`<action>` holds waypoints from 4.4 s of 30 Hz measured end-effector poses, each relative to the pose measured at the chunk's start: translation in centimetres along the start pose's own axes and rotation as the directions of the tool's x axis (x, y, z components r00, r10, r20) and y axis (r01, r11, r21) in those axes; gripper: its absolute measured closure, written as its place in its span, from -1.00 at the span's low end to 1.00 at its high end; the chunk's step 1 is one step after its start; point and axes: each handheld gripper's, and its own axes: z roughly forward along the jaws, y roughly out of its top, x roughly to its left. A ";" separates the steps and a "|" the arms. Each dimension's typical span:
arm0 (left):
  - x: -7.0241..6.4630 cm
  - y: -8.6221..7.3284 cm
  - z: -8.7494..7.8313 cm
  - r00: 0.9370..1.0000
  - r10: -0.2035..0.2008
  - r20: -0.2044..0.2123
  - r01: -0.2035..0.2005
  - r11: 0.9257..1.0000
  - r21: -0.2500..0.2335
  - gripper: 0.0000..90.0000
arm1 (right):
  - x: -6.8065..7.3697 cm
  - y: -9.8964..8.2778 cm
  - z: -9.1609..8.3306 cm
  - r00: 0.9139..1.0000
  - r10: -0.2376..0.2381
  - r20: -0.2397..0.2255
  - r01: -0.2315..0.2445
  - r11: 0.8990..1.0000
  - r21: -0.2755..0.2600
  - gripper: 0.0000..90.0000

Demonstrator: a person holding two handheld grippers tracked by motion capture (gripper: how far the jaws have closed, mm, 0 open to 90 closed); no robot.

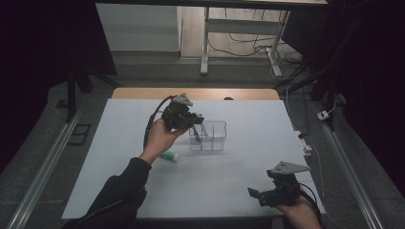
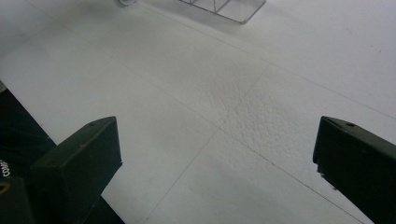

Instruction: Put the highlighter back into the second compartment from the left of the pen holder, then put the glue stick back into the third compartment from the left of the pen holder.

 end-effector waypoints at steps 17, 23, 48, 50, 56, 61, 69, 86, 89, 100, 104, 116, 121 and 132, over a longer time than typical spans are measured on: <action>-0.3 -0.6 1.8 0.999 -0.029 0.021 0.029 1.000 0.005 0.58 | -0.1 0.0 0.0 1.000 -0.004 -0.016 0.004 1.000 -0.003 -0.97; -0.5 0.0 0.8 1.000 -0.020 0.007 0.020 1.000 -0.016 0.39 | -0.1 0.0 -0.1 1.000 0.000 -0.015 0.000 1.000 -0.001 -0.97; -1.6 -1.7 -3.5 1.000 0.000 -0.006 0.000 1.000 -0.017 -0.71 | -0.1 0.0 0.0 1.000 0.004 -0.015 -0.004 1.000 -0.001 -0.97; -1.5 -2.2 -4.0 1.000 -0.008 0.003 0.008 1.000 -0.017 -0.76 | 0.0 0.0 0.0 1.000 0.003 -0.010 -0.003 1.000 0.002 -0.97; -1.0 -3.8 -5.4 0.999 -0.031 0.013 0.031 0.999 -0.029 -0.94 | 0.0 0.0 0.0 1.000 0.001 -0.012 -0.001 1.000 0.000 -0.97; -0.9 -5.2 -6.2 0.999 -0.045 -0.015 0.044 0.998 -0.039 -1.00 | 0.0 0.0 0.0 1.000 0.006 -0.005 -0.006 1.000 0.002 -0.97; -0.6 -7.3 -6.7 0.997 -0.038 -0.064 0.038 0.999 -0.009 -1.00 | -0.1 0.0 0.0 1.000 0.009 -0.010 -0.009 1.000 0.001 -0.97; 0.5 -11.1 -6.9 0.997 -0.076 -0.023 0.076 0.997 -0.013 -1.00 | -0.1 0.0 0.1 1.000 0.001 -0.022 -0.001 1.000 0.004 -0.97; 0.9 -11.6 -6.8 0.996 -0.082 -0.040 0.082 0.997 -0.003 -1.00 | -0.1 0.0 0.1 1.000 0.003 -0.022 -0.003 1.000 0.004 -0.97; 2.0 -13.2 -6.8 0.988 -0.109 -0.111 0.112 0.993 0.021 -0.99 | -0.1 0.0 0.1 1.000 -0.002 -0.029 0.002 1.000 0.007 -0.97; 2.5 -14.1 -6.5 0.988 -0.082 -0.131 0.090 0.995 0.053 -0.98 | 0.0 0.0 0.1 1.000 -0.002 -0.030 0.002 1.000 0.009 -0.97; 4.8 -16.3 -6.7 0.974 -0.126 -0.188 0.152 0.980 0.132 0.37 | 0.0 0.1 0.1 1.000 -0.007 -0.027 0.008 1.000 0.018 -0.97; 5.5 -17.1 -5.2 0.976 -0.136 -0.170 0.172 0.961 0.215 0.93 | 0.0 0.1 0.2 1.000 -0.009 -0.027 0.010 1.000 0.017 -0.97; 5.4 -17.0 -3.4 0.984 -0.105 -0.146 0.146 0.942 0.304 0.97 | 0.0 0.1 0.2 0.999 -0.010 -0.031 0.010 1.000 0.018 -0.97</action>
